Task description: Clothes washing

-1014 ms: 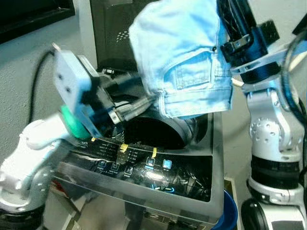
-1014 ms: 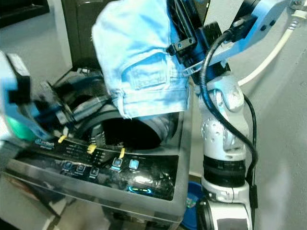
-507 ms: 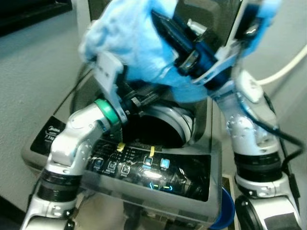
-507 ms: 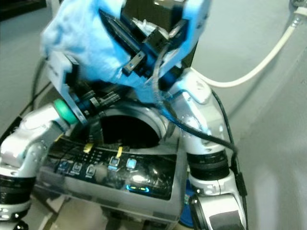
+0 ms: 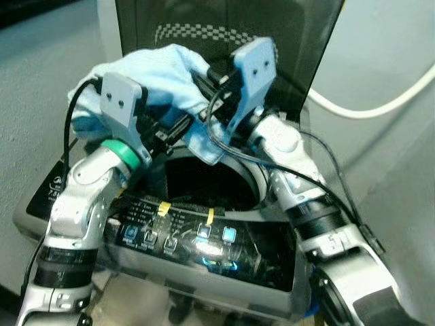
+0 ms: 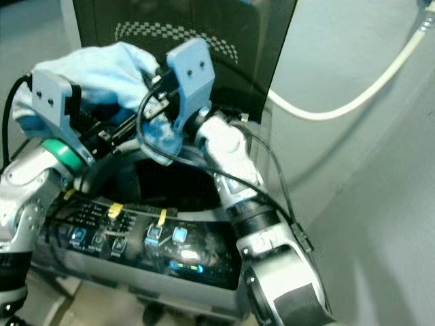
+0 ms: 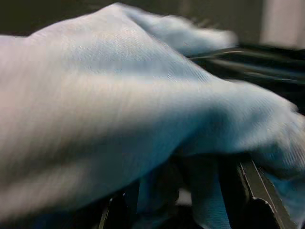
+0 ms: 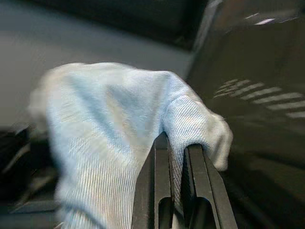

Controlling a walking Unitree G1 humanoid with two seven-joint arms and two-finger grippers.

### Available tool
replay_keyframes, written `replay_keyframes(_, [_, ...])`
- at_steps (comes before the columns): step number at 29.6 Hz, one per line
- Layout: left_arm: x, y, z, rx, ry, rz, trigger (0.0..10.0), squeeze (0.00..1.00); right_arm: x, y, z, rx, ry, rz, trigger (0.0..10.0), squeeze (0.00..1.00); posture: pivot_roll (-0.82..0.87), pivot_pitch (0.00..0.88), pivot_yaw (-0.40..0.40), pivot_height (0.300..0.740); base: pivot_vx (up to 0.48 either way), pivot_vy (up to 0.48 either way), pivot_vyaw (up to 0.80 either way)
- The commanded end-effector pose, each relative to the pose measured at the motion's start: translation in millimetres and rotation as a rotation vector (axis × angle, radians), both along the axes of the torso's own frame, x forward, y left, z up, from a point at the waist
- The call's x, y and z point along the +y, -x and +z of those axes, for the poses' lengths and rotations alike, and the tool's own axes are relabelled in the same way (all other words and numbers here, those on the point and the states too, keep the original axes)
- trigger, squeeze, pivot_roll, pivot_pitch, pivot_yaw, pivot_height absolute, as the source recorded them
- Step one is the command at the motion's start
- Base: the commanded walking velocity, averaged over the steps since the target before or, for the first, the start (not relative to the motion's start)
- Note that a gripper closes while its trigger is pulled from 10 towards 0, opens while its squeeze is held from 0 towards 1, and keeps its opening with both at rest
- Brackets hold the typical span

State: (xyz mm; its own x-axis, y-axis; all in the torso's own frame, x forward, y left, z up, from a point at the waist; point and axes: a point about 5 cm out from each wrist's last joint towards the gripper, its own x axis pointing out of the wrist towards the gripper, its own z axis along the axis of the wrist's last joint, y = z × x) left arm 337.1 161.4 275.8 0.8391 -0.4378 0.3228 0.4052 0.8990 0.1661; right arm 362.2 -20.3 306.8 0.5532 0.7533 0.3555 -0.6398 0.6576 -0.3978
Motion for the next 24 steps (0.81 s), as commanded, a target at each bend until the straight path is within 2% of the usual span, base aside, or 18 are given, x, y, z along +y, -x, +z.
replay_keyframes(1, [11.8,1.7,7,-0.054,0.016,0.074,10.0,0.00,5.0,0.3,-22,0.028,0.133,0.041,10.0,0.00,0.12,0.079,-0.050,0.740,0.000,0.000,0.00])
replay_keyframes(2, [12.3,3.2,4,-0.037,0.028,0.069,10.0,0.00,2.6,-0.6,-29,0.040,0.176,0.039,10.0,0.18,0.12,0.079,-0.050,0.740,0.000,0.000,0.00])
replay_keyframes(3, [12.3,5.7,0,-0.018,0.040,0.064,10.0,0.00,-1.4,-3.6,-37,0.083,0.212,0.035,10.0,1.00,0.12,0.083,-0.044,0.740,0.000,0.000,0.00])
replay_keyframes(6, [12.1,8.5,-4,0.001,0.057,0.056,10.0,0.00,-6.1,-6.8,-45,0.132,0.242,0.030,10.0,1.00,0.12,0.085,-0.040,0.740,0.000,0.000,0.00])
replay_keyframes(9, [8.0,9.5,-8,0.022,0.059,0.051,10.0,0.00,-19.7,-8.6,-52,0.167,0.319,0.045,10.0,1.00,0.11,0.090,-0.018,0.740,0.000,0.000,0.00])
replay_keyframes(10, [8.0,9.5,-8,0.022,0.059,0.051,10.0,0.00,-19.7,-8.6,-52,0.167,0.319,0.045,10.0,1.00,0.11,0.090,-0.018,0.740,0.000,0.000,0.00])
replay_keyframes(12, [2.0,9.5,-7,0.020,0.055,0.029,10.0,0.00,-31.9,-4.0,-52,0.162,0.392,0.104,10.0,1.00,0.10,0.091,-0.002,0.740,0.000,0.000,0.00])
replay_keyframes(16, [0.0,8.9,-6,0.016,0.053,0.025,10.0,0.00,-36.2,-2.6,-50,0.148,0.417,0.121,10.0,1.00,0.10,0.091,-0.002,0.740,0.000,0.000,0.00])
replay_keyframes(19, [-3.2,9.6,-4,0.010,0.039,0.005,10.0,0.00,-65.7,-4.8,-39,0.116,0.437,0.087,10.0,1.00,0.10,0.087,0.010,0.740,0.000,0.000,0.00])
replay_keyframes(20, [-3.2,9.6,-4,0.010,0.039,0.005,10.0,0.00,-65.7,-4.8,-39,0.116,0.437,0.087,10.0,1.00,0.10,0.087,0.010,0.740,0.000,0.000,0.00])
replay_keyframes(21, [-2.5,11.0,-5,0.012,0.034,0.004,10.0,0.00,-74.7,-4.7,-33,0.146,0.359,0.082,10.0,0.00,0.10,0.088,0.011,0.740,0.000,0.000,0.00])
replay_keyframes(22, [-1.3,12.3,-6,0.015,0.028,0.007,10.0,0.00,-82.2,-3.6,-30,0.168,0.293,0.077,10.0,0.00,0.10,0.089,0.012,0.740,0.000,0.000,0.00])
replay_keyframes(23, [-1.3,12.3,-6,0.015,0.028,0.007,10.0,0.00,-82.2,-3.6,-30,0.168,0.293,0.077,10.0,0.00,0.10,0.089,0.012,0.740,0.000,0.000,0.00])
replay_keyframes(24, [0.2,14.2,-7,0.018,0.022,0.012,10.0,0.00,-89.9,-0.9,-28,0.205,0.206,0.084,10.0,0.00,0.10,0.092,0.014,0.740,0.000,0.000,0.00])
